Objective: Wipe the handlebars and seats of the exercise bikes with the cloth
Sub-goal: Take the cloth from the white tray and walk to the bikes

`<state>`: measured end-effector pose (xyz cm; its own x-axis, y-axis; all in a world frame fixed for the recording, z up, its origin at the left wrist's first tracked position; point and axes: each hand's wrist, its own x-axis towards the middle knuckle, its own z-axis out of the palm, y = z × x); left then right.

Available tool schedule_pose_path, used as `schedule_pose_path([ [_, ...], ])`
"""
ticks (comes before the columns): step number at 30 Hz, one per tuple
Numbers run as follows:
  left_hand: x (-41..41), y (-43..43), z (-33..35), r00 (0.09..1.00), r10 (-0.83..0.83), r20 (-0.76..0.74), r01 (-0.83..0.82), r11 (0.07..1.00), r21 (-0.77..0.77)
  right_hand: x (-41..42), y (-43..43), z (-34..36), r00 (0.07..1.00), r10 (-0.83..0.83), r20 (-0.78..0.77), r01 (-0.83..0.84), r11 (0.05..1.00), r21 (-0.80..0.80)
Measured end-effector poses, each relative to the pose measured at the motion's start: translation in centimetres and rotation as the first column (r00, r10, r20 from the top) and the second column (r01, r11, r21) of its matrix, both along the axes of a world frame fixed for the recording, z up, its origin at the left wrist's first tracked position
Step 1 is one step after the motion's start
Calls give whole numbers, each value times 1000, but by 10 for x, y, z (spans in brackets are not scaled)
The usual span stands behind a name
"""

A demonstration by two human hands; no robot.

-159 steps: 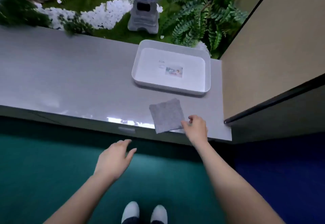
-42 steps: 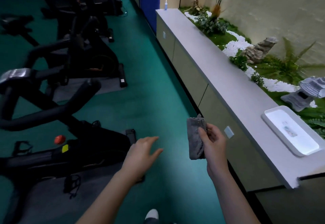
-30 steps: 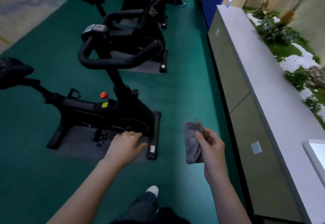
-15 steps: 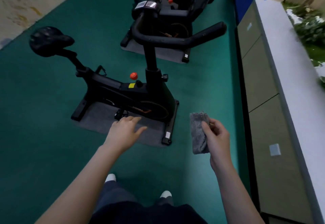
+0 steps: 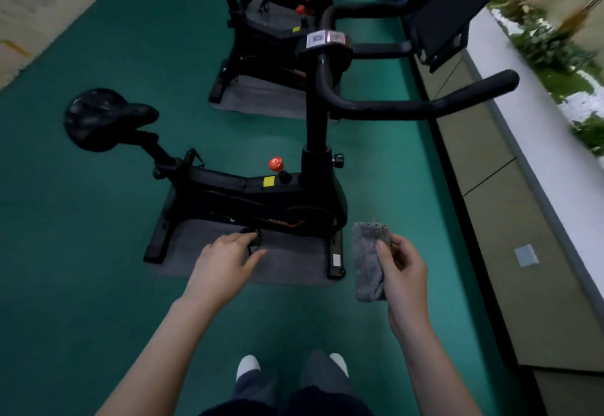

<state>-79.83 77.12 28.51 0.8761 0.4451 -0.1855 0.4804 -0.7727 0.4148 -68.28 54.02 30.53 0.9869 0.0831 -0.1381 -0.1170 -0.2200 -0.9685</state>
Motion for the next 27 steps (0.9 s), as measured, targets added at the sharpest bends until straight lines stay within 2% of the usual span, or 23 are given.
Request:
schedule_pose_path([
  [7, 35, 46, 17, 988, -80, 134, 95, 989, -115, 13, 30, 24, 992, -118, 47, 116, 992, 41],
  [12, 80, 72, 23, 968, -163, 191, 189, 974, -127, 38, 45, 21, 981, -184, 64, 183, 983, 20],
  [19, 154, 120, 39, 946, -255, 199, 272, 960, -67, 84, 81, 24, 973, -219, 69, 212, 973, 93],
  [23, 189, 145, 54, 932, -245, 268, 264, 964, -38, 103, 97, 32, 959, -253, 128, 236, 963, 134],
  [27, 224, 167, 70, 903, -285, 322, 300, 954, 5, 110, 99, 32, 927, -353, 124, 336, 931, 139],
])
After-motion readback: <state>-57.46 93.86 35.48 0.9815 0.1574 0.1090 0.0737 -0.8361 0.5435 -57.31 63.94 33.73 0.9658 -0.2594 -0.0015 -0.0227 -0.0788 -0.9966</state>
